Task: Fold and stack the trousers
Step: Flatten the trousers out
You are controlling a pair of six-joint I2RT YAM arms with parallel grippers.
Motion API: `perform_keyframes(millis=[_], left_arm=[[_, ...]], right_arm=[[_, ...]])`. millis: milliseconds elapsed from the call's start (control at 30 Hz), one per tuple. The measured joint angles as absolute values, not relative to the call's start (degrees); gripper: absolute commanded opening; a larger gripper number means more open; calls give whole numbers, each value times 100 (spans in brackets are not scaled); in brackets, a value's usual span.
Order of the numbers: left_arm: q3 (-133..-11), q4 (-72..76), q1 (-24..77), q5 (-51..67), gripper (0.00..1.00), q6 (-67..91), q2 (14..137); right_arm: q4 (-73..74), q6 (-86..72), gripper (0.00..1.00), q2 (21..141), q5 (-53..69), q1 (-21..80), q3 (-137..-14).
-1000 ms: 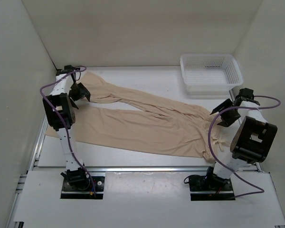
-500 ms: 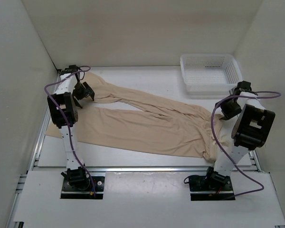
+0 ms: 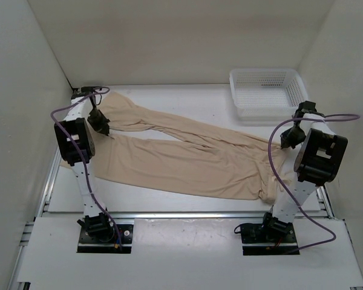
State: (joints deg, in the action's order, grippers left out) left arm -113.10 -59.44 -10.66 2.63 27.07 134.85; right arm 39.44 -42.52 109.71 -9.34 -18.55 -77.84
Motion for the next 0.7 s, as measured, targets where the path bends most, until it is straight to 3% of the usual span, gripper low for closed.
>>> perform_keyframes(millis=[233,300,433,467,500,600,700], left_arm=[[-10726,-5937,-1511,165,10,2724,13135],[-10689,-5955,-1614,156,17,2724,13113],[-10704,-5953,-1715,200,72,2696,13102],[-10753,-5979,-1706,211,93,2740,13100],[-10798,-5988,-1686,220,100,2698,13100],[-11185,-6099,-1601,226,98,2738,13107],[-11904,-6208,-1544,222,84,2744,13233]], right_arm=[[3938,-4058,0,10971,-1361,-1778,-8018],[3942,-4005,0,10978,-1424,-1745,-8018],[3942,-3929,0,11008,-1514,-1629,-8018],[3942,-3909,0,11010,-1525,-1594,-8018],[3944,-3894,0,11010,-1544,-1557,-8018],[3944,-3861,0,11010,-1608,-1452,-8020],[3942,-3854,0,11010,-1640,-1378,-8020]])
